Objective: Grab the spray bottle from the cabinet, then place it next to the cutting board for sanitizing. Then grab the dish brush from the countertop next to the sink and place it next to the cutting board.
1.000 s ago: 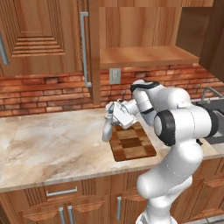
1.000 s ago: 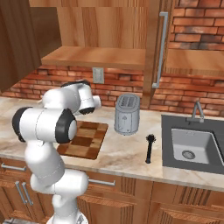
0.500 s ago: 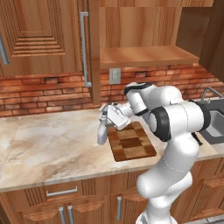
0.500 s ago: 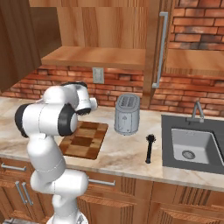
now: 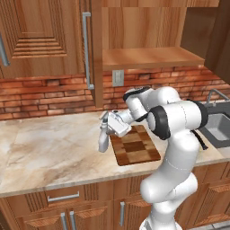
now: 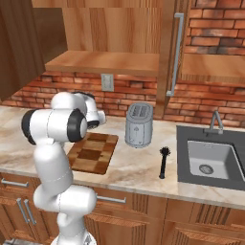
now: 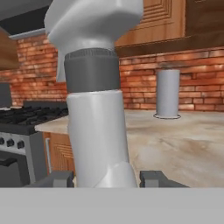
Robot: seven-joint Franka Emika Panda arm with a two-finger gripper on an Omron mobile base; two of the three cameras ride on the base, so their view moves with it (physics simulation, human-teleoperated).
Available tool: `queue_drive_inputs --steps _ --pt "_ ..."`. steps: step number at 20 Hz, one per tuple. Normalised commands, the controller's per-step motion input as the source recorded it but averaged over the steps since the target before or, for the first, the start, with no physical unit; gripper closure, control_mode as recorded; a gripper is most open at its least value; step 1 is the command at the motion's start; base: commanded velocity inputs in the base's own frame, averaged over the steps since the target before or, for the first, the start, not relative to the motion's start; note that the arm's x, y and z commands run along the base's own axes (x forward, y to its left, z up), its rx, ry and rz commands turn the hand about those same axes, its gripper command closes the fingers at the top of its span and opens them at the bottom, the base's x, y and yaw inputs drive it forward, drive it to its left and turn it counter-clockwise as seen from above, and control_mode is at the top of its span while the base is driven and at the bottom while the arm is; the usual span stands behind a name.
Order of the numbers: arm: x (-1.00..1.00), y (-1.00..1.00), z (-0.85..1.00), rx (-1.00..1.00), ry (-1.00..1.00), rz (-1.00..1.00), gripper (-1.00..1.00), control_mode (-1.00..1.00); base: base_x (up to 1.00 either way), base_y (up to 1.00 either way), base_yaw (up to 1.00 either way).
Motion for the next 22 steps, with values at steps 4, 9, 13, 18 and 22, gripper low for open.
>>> queue_drive_inputs --steps 4,9,13,18,22 --pt "0.09 0.01 -0.22 -0.02 0.00 0.05 1.00 -1.00 0.00 0.00 0.00" --pt "0.08 0.02 -0.25 -0.02 0.00 0.04 1.00 -1.00 0.00 0.00 0.00" --pt "0.04 0.01 -0.23 -0.02 0.00 0.02 1.00 -1.00 0.00 0.00 0.00" --pt "0.01 0.06 -0.22 -0.01 0.00 0.02 1.00 -1.00 0.00 0.00 0.00" --pt "0.00 0.05 -0.24 -0.01 0.00 0.01 1.00 -1.00 0.00 0.00 0.00"
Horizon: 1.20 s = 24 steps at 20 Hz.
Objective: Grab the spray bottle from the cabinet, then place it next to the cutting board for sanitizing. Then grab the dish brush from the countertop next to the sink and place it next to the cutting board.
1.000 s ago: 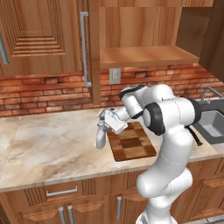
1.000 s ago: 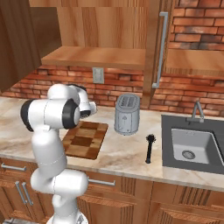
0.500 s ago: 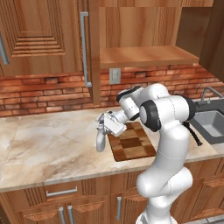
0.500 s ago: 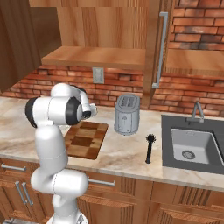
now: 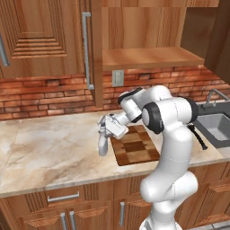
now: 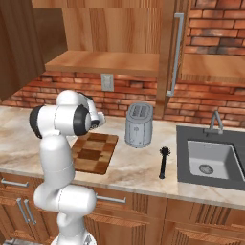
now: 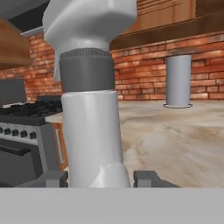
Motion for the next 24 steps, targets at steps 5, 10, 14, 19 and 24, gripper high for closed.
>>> queue_drive_inputs --steps 5,10,14,19,24 --pt "0.00 0.00 -0.16 0.00 0.00 0.02 -1.00 -1.00 0.00 0.00 0.00" --pt "0.00 0.00 -0.04 0.00 0.00 0.02 -1.00 -1.00 0.00 0.00 0.00" --pt "0.00 0.00 -0.01 0.00 0.00 0.02 -1.00 -1.00 0.00 0.00 0.00" --pt "0.00 -0.01 0.00 0.00 0.00 0.02 -1.00 -1.00 0.00 0.00 0.00" --pt "0.03 -0.34 0.00 0.00 -0.02 0.00 -1.00 -1.00 0.00 0.00 0.00"
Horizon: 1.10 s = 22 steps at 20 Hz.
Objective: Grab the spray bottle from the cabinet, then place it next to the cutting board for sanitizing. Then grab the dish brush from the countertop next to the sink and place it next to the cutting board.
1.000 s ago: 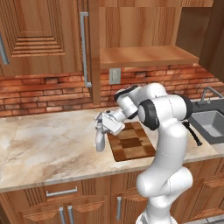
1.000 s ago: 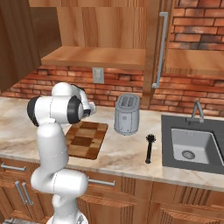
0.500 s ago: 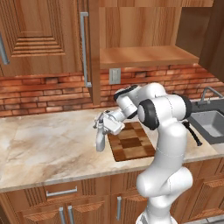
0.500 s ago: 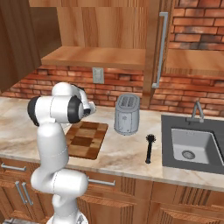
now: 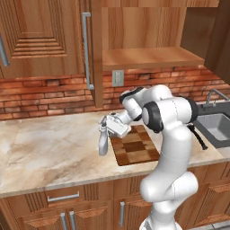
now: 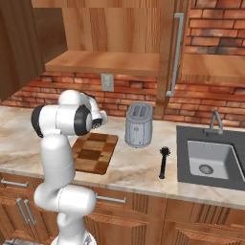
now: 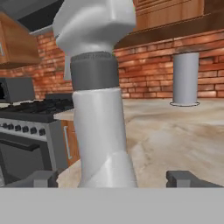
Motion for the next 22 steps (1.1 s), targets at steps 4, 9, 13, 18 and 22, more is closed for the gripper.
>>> queue_drive_inputs --steps 4,9,13,18,22 --pt "0.03 -0.53 0.00 0.00 -0.03 0.00 -1.00 -1.00 0.00 0.00 0.00" --pt "-0.16 -0.16 0.00 0.00 -0.12 -0.06 -1.00 -1.00 0.00 0.00 0.00" --pt "-0.24 -0.16 0.00 0.00 -0.16 -0.15 -1.00 -1.00 0.00 0.00 0.00" --pt "-0.48 -0.16 0.02 0.00 -0.24 -0.15 -1.00 -1.00 0.00 0.00 0.00" --pt "-0.49 -0.02 0.15 0.02 -0.09 -0.14 -1.00 -1.00 0.00 0.00 0.00"
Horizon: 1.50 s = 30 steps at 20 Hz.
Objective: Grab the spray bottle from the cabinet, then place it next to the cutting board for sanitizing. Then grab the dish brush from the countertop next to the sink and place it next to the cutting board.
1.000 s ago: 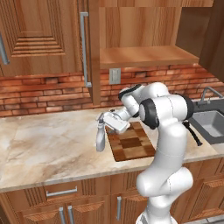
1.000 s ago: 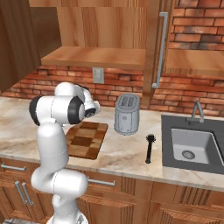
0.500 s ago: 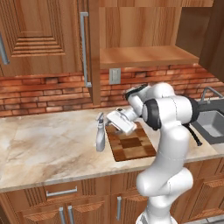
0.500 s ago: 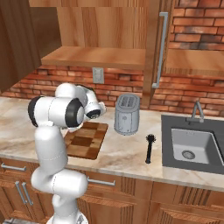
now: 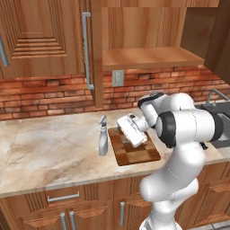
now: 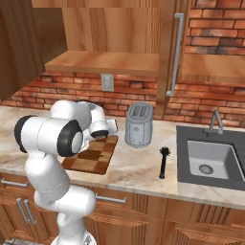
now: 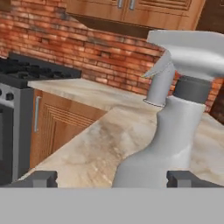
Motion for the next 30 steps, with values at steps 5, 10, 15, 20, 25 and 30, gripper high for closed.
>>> queue_drive_inputs --steps 5,10,15,20,25,30 --pt "-0.39 -0.01 0.16 0.00 0.00 -0.10 -1.00 -1.00 0.00 0.00 0.00" --pt "-0.56 -0.28 0.35 0.00 0.00 -0.08 -1.00 -1.00 0.00 0.00 0.00" --pt "-0.64 -0.19 0.42 0.00 0.00 -0.09 -1.00 -1.00 0.00 0.00 0.00" --pt "-0.65 -0.02 0.55 -0.01 0.00 -0.19 -1.00 -1.00 0.00 0.00 0.00" --pt "-0.55 0.00 0.73 -0.06 0.10 -0.22 -1.00 -1.00 0.00 0.00 0.00" --pt "-0.49 -0.18 0.70 -0.09 0.21 -0.25 -1.00 -1.00 0.00 0.00 0.00"
